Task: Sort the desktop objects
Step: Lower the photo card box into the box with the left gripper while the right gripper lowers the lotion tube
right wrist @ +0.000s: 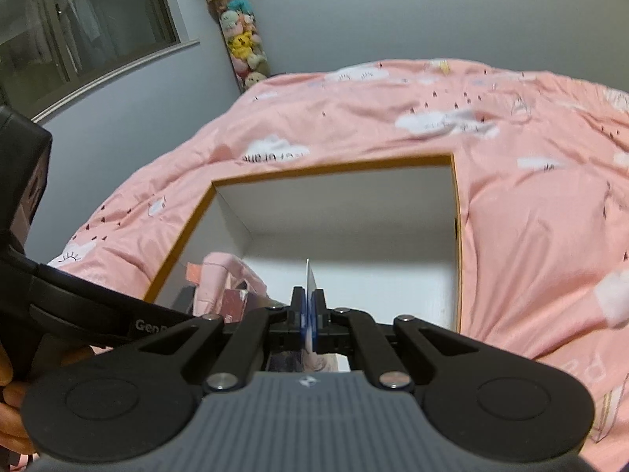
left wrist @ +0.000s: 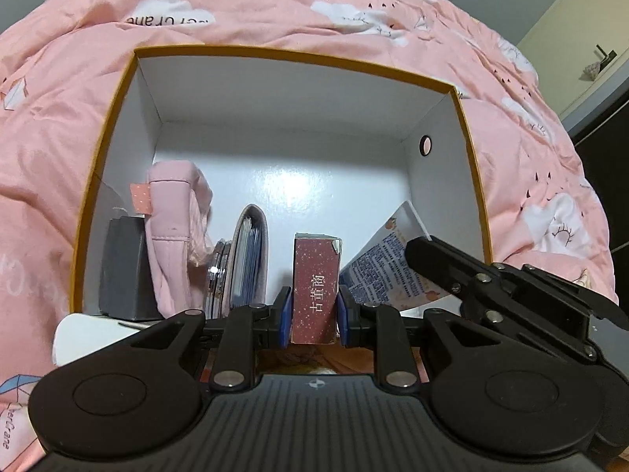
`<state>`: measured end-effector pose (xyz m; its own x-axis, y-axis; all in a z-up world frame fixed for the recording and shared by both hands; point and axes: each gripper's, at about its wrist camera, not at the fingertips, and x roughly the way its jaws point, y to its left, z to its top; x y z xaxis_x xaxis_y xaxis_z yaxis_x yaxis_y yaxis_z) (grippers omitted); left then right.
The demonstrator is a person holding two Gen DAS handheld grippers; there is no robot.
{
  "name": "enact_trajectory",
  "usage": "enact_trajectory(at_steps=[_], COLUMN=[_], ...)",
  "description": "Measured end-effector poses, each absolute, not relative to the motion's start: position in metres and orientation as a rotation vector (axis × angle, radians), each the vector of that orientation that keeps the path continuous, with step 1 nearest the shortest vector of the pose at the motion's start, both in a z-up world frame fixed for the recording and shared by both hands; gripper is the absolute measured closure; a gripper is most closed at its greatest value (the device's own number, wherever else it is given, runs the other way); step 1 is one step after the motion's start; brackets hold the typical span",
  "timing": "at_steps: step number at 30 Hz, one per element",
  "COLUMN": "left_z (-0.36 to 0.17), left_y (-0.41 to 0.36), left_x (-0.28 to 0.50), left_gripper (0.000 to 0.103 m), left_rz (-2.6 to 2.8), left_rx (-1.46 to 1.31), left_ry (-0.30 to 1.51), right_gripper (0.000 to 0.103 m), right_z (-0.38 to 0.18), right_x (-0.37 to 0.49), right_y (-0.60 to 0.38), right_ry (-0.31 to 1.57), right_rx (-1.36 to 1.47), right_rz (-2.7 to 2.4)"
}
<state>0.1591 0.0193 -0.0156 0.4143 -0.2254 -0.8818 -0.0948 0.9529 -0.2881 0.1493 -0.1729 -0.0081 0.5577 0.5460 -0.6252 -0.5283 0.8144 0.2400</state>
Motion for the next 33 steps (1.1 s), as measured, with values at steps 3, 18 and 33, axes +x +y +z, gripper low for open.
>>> enact_trajectory(at_steps=[3,18,33], left_z=[-0.021,-0.04,-0.029], left_y=[0.019,0.027,0.029], left_x=[0.165,0.172,0.173], left_gripper=[0.077,0.077,0.078], left_rz=[-0.086,-0.106,-0.112], left_rx=[-0.312,-0.304,-0.229], left_ry=[1.164,1.213,1.236], right_gripper=[0.1,0.099,0.1], right_z=[-0.015,-0.037,-0.026], right_x=[0.153,0.168,0.171], right_y=[-0.171,-0.166,-0.176], right_ry=[0.769,0.862,0.843], right_rx=[0.029,0.072,0.125], right_rz=[0.637,0.63,0.618])
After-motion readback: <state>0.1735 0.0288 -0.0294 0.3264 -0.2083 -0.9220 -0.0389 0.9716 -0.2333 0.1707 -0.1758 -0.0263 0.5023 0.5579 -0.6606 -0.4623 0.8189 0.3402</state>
